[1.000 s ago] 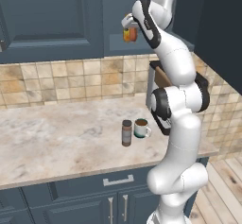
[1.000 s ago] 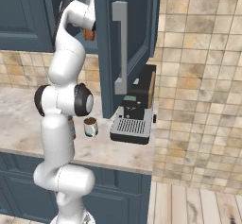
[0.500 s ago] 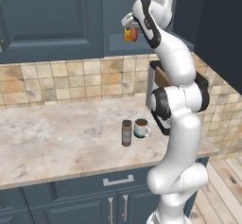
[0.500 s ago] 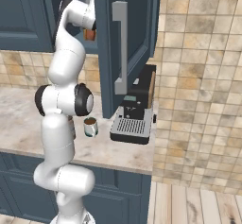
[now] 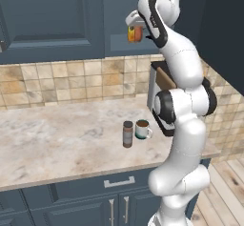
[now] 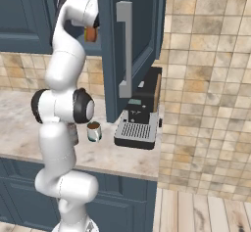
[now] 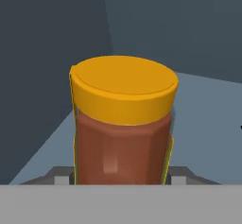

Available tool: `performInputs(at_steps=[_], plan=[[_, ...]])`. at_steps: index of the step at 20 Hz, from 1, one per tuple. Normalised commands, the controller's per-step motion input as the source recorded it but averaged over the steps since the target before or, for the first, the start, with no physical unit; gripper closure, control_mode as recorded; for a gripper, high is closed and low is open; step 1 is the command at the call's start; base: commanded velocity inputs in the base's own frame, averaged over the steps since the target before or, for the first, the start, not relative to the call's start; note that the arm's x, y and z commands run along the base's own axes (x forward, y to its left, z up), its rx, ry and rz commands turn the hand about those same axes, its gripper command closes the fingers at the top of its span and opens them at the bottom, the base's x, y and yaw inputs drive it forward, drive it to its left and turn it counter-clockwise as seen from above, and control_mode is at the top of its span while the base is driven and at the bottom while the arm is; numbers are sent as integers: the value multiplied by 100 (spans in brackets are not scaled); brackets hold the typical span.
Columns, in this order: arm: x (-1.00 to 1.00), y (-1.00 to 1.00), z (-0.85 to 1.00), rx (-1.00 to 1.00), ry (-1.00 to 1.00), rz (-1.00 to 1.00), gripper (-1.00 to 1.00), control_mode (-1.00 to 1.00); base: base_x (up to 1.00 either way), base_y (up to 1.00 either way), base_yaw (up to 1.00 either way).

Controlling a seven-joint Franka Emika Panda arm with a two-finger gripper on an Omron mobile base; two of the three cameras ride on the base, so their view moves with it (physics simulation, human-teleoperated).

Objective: Pick the cinnamon and honey bottle from the cabinet and place them next to the mug.

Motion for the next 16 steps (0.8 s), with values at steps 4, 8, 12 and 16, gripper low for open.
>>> performInputs(at_steps=[4, 8, 12, 16], plan=[[-96, 0, 0, 0, -5, 0, 100, -100, 0, 0, 0], [-100, 0, 0, 0, -1, 0, 100, -100, 0, 0, 0], [-99, 0, -2, 0, 0, 0, 100, -100, 0, 0, 0], [-90, 0, -12, 0, 0, 0, 100, -100, 0, 0, 0]])
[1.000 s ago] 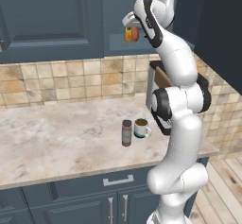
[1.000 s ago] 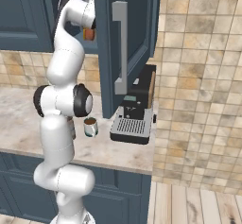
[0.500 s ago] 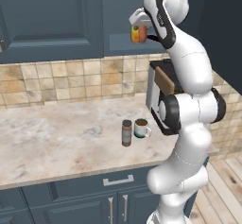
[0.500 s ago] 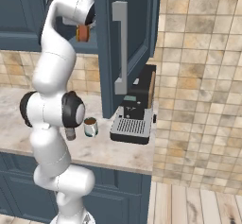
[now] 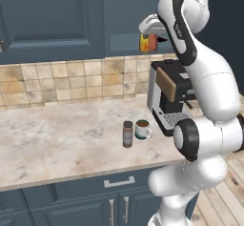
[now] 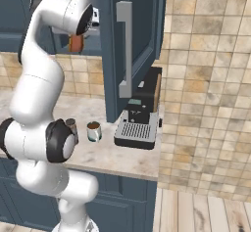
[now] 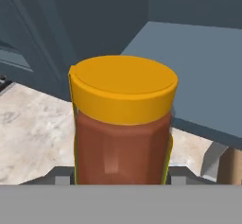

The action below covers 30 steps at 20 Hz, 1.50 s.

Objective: Pick the cinnamon and honey bottle from the cabinet and place them next to the mug.

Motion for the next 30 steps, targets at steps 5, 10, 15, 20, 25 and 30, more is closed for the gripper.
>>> performInputs(at_steps=[5, 10, 15, 20, 25, 30], plan=[[-94, 0, -6, 0, 0, 0, 100, -100, 0, 0, 0], [-98, 10, 0, 0, 0, -2, 100, -100, 0, 0, 0], [-75, 51, -29, -1, 0, -12, 100, -100, 0, 0, 0], [-29, 67, -65, -7, 5, -24, 100, -100, 0, 0, 0], [2, 68, -74, -10, 4, -32, 100, -100, 0, 0, 0], [31, 39, -52, -6, 0, -37, 100, -100, 0, 0, 0]])
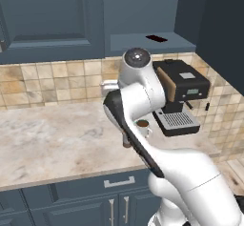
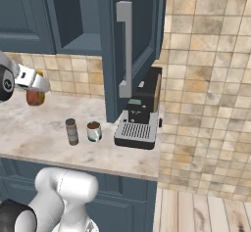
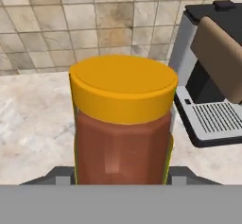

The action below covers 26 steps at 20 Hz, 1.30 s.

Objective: Pick the cinnamon and honey bottle from the cabinet and place them next to the mug.

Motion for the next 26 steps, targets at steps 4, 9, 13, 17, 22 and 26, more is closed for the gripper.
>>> performInputs(at_steps=[4, 9, 13, 17, 22, 26], plan=[[53, 34, -44, 0, 0, -38, 100, -100, 0, 0, 0], [28, 6, -23, 0, 0, -22, 100, -100, 0, 0, 0], [9, 7, -52, 0, 2, -8, 100, -100, 0, 0, 0], [1, 4, -54, 0, 8, 0, 100, -100, 0, 0, 0], [0, 2, -59, 0, 5, 0, 100, -100, 0, 0, 0], [0, 0, -62, 0, 0, 0, 100, -100, 0, 0, 0]])
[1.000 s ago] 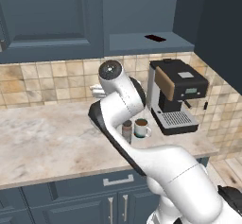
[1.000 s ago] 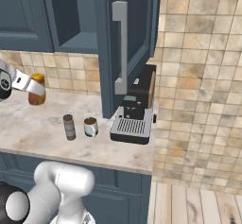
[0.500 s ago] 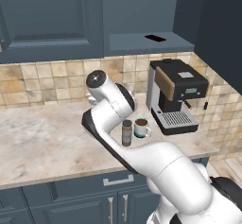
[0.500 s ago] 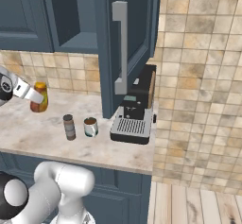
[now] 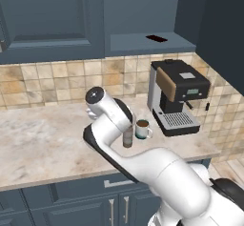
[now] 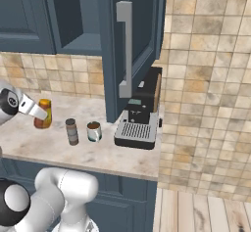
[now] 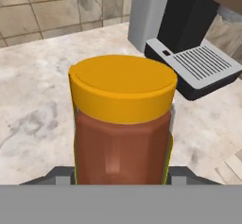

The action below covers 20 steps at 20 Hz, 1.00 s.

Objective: Pick the cinnamon and honey bottle from the cabinet and place them next to the mug.

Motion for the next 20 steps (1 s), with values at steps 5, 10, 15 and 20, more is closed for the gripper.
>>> performInputs(at_steps=[5, 10, 15, 20], plan=[[0, 0, -70, 0, 0, 0, 100, -100, 0, 0, 0], [9, 1, -58, 0, 0, 0, 100, -100, 0, 0, 0], [2, 7, -26, -4, -2, 0, 100, -100, 0, 0, 0], [0, 33, -1, -7, -1, 0, 100, -100, 0, 0, 0]])
